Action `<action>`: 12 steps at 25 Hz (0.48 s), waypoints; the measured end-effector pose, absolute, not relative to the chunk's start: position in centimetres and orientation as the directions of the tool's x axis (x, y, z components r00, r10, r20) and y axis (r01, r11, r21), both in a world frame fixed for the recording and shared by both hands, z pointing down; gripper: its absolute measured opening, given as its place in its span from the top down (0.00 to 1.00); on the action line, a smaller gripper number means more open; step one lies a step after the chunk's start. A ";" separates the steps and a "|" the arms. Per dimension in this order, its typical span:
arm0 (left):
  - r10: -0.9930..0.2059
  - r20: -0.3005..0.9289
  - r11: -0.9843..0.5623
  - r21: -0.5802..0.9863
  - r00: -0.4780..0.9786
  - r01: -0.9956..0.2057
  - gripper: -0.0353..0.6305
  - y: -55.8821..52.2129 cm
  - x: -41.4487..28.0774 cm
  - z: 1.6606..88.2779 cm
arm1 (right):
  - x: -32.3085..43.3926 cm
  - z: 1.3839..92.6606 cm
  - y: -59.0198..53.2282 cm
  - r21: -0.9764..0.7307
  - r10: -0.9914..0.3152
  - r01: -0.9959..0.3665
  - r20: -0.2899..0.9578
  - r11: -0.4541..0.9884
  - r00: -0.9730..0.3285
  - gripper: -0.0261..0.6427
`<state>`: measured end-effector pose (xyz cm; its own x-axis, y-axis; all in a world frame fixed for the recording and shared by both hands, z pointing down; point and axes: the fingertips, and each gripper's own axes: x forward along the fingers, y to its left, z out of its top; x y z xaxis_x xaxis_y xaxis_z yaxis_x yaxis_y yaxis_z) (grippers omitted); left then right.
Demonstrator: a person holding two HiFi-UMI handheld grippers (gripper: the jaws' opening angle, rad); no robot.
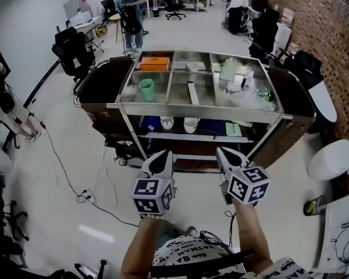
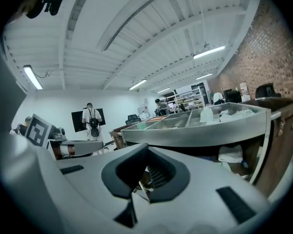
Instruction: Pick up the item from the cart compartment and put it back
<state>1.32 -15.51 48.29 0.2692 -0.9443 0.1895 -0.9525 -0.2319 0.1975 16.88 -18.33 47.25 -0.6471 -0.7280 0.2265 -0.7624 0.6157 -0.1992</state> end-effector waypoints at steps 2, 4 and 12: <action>-0.944 0.198 -0.225 0.200 0.264 -0.954 0.94 -14.5 1.8 48.8 | 17.0 47.8 -17.3 -0.205 -0.722 -0.757 0.226 0.621 -0.654 0.95; -0.945 0.202 -0.216 0.205 0.257 -0.955 0.94 -13.5 2.0 49.1 | 17.1 48.1 -16.4 -0.212 -0.716 -0.750 0.223 0.626 -0.661 0.95; -0.955 0.178 -0.199 0.205 0.236 -0.958 0.94 -10.8 2.5 48.0 | 17.2 47.5 -13.6 -0.206 -0.694 -0.722 0.200 0.660 -0.691 0.94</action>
